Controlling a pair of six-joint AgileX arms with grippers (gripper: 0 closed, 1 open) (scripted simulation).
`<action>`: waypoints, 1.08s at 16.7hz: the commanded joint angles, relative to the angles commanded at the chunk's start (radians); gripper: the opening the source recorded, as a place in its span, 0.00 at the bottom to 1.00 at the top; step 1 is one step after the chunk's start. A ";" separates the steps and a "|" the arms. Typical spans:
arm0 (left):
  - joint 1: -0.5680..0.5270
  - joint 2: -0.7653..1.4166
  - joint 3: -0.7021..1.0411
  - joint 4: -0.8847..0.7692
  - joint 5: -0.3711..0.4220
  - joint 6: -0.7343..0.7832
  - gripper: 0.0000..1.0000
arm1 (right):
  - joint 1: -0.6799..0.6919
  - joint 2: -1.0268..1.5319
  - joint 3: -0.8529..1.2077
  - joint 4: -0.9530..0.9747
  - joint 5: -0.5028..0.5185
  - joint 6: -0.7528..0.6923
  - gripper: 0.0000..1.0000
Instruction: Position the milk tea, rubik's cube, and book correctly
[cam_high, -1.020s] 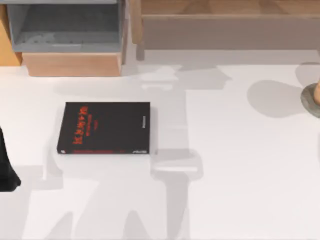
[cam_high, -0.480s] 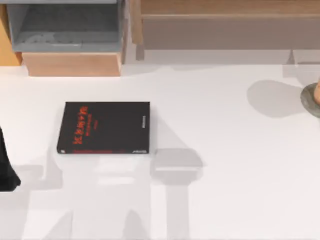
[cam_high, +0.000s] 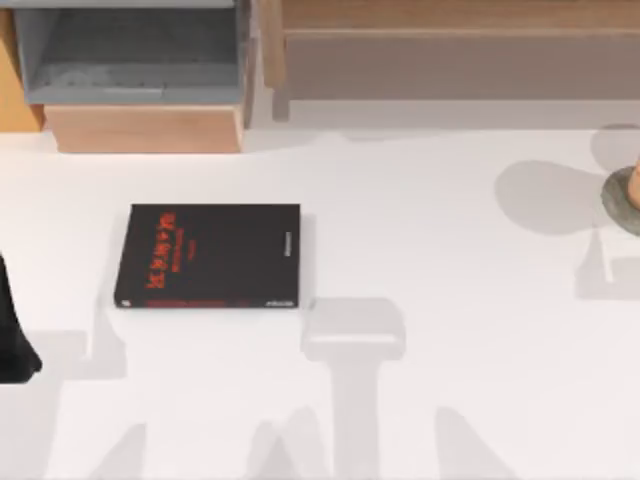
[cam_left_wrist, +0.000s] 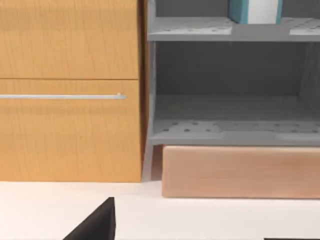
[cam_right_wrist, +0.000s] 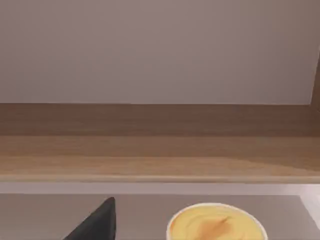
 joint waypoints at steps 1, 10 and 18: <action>0.000 0.000 0.000 0.000 0.000 0.000 1.00 | 0.011 -0.083 -0.079 -0.005 0.011 -0.001 1.00; 0.000 0.000 0.000 0.000 0.000 0.000 1.00 | 0.065 -0.471 -0.451 -0.026 0.060 -0.004 1.00; -0.012 0.063 0.061 0.035 -0.005 -0.001 1.00 | 0.065 -0.471 -0.451 -0.026 0.060 -0.004 1.00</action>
